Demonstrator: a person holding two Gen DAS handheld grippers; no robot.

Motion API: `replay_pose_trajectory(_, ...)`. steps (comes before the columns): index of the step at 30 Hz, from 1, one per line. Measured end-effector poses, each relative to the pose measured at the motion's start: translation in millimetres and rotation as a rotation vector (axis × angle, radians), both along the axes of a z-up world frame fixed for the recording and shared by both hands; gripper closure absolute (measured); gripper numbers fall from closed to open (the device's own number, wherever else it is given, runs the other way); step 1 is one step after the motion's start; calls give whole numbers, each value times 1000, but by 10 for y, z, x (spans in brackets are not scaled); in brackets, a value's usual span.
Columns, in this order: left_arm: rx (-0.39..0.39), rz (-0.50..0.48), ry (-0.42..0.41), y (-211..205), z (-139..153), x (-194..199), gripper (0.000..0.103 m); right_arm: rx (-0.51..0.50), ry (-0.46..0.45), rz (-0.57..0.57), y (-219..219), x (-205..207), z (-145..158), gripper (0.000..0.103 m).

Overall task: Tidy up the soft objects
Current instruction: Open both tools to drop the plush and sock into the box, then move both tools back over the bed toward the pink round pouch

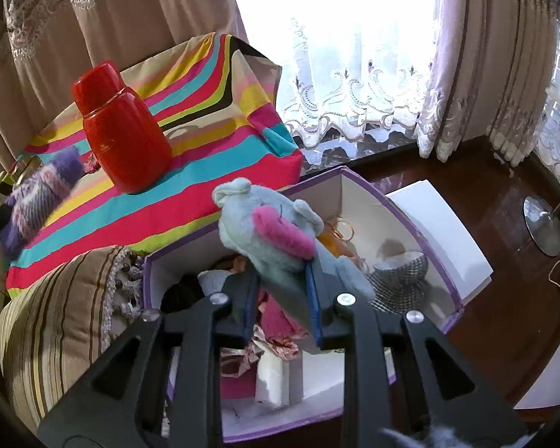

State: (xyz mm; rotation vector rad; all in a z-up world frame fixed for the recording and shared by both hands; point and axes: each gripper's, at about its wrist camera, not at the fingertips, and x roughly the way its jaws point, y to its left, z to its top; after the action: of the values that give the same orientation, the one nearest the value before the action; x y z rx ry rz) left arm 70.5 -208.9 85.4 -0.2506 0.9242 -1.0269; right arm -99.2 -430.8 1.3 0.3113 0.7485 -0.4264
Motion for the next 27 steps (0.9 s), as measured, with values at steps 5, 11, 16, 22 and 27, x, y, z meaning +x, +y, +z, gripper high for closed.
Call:
replay_pose_trajectory(5, 5, -120, 23, -393, -43, -262, 87, 10, -5, -21, -68, -108, 7, 55)
replay_pose_trajectory(11, 105, -221, 93, -726, -344, -457, 66, 4, 4, -39, -103, -149, -11, 30)
replay_pose_trajectory(16, 95, -174, 93, -624, -330, -392, 65, 7, 17, -40, -124, -153, -58, 29)
replay_pose_trajectory(22, 92, -124, 99, -490, -346, -267, 64, 4, 19, -8, -7, -65, -48, 29)
replay_pose_trajectory(27, 95, -59, 79, -285, -313, -136, 64, -29, 28, 30, 166, 56, -36, 29)
